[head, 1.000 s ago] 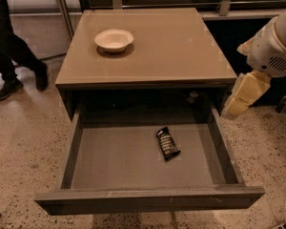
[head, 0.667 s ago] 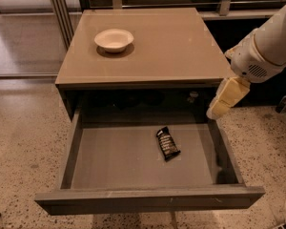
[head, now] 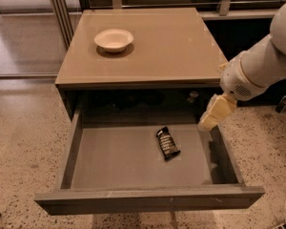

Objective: Pick rxbar chocolate from top drawer and place on counter

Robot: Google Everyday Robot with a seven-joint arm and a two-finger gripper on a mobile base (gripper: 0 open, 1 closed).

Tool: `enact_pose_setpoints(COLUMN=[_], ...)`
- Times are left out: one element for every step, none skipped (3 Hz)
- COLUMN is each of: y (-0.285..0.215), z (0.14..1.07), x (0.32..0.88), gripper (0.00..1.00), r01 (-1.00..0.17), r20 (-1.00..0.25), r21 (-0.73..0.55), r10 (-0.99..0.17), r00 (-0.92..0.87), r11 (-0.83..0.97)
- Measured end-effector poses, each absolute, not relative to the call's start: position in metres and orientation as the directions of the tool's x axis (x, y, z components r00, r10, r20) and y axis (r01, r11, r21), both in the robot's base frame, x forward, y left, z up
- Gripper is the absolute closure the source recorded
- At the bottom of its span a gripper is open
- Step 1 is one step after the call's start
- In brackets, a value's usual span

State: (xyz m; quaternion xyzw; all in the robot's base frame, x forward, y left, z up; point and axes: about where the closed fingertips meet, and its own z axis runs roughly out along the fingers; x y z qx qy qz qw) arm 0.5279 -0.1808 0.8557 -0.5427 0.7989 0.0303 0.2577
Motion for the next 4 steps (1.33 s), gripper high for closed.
enact_pose_setpoints(y=[-0.161,-0.145,-0.120,-0.120], z=[0.799,0.749,0.677,0.675], x=[0.542,0.551,0.552,0.552], gripper=[0.00,0.00,0.00,0.00], r01=[-0.883,-0.890,-0.914,-0.914], r20=[-0.478,-0.500,-0.514,-0.515], r21=[-0.210,-0.174,-0.093,-0.091], r10=[-0.832,-0.817,-0.805,-0.805], r00=[-0.282,-0.288,-0.295,-0.296], r11=[0.420,0.421,0.394,0.394])
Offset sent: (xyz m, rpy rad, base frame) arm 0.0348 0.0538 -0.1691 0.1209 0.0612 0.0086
